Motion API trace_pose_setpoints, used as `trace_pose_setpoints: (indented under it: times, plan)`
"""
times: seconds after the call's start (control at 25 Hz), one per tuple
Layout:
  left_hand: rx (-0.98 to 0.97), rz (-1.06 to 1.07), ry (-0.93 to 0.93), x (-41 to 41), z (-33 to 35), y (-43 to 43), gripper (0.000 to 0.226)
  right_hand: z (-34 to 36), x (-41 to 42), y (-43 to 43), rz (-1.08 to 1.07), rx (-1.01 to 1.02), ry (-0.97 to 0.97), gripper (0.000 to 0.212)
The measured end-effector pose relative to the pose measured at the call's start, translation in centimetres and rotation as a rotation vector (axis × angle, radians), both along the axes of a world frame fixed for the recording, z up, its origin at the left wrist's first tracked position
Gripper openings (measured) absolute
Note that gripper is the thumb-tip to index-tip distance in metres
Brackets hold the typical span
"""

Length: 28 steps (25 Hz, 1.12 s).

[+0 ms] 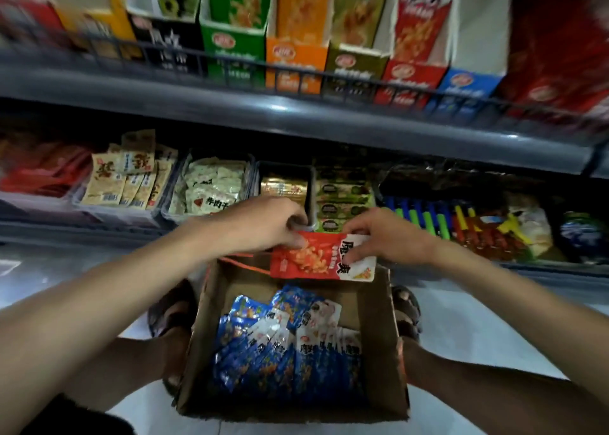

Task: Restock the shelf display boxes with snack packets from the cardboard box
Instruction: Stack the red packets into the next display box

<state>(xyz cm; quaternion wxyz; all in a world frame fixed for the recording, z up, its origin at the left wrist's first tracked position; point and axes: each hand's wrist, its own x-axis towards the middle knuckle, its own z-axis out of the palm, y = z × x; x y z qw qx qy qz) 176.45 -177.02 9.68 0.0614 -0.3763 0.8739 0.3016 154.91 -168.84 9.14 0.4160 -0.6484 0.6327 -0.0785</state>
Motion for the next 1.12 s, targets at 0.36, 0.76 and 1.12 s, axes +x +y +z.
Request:
trace_pose_setpoints:
  times: [0.36,0.76,1.12]
  plan:
    - [0.608,0.216,0.6,-3.1,6.9,-0.1,0.014,8.1,-1.7,1.6,-0.747,-0.301,-0.674,0.017]
    - [0.302,0.312,0.821,-6.0,9.0,-1.1,0.017,10.4,-1.5,-0.7,-0.837,-0.616,-0.748,0.017]
    - [-0.886,0.214,0.503,-11.3,10.4,-3.5,0.037,19.2,-8.0,-8.2,-0.75,-1.14,-0.338,0.013]
